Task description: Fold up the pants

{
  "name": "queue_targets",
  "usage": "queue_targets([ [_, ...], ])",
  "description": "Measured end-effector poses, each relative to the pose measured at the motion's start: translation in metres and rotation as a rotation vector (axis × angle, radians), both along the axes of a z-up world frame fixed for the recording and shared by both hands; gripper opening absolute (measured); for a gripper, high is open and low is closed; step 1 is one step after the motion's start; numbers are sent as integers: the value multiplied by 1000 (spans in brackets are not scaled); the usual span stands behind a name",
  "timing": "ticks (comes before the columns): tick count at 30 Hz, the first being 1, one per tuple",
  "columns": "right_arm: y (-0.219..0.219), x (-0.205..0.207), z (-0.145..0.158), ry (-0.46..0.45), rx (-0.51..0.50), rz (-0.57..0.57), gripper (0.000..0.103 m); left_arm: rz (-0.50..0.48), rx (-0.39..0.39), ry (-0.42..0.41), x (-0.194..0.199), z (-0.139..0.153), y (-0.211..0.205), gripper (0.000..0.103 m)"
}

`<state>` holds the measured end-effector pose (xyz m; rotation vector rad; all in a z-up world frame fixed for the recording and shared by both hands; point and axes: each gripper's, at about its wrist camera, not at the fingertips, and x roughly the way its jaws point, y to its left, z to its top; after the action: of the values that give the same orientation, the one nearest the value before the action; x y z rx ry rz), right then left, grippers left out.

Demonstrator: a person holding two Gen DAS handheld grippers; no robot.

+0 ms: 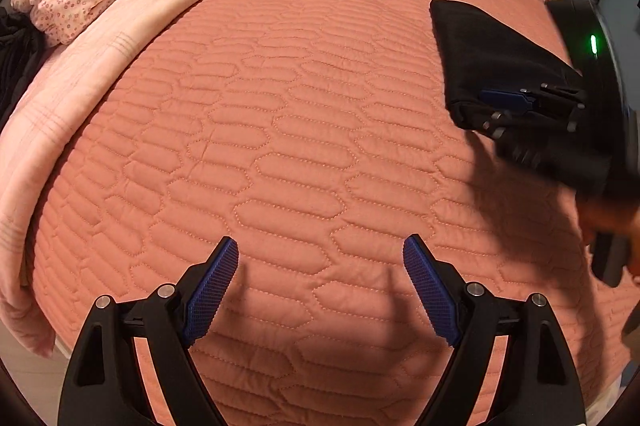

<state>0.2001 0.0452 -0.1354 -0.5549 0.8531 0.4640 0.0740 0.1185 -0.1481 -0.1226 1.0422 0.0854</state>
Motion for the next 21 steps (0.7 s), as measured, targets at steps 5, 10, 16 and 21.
queue_targets([
  [5,-71,-28,41,52,313,-153,64,-11,-4,-45,22,18,5,82],
  [10,-220,-38,50,106,557,-523,69,-91,-192,-94,74,29,-7,82],
  [16,-335,-35,33,149,670,-777,73,-187,-293,25,153,-2,-69,84],
  [21,-344,-7,-2,296,716,-763,83,-248,-213,64,180,-22,-104,87],
])
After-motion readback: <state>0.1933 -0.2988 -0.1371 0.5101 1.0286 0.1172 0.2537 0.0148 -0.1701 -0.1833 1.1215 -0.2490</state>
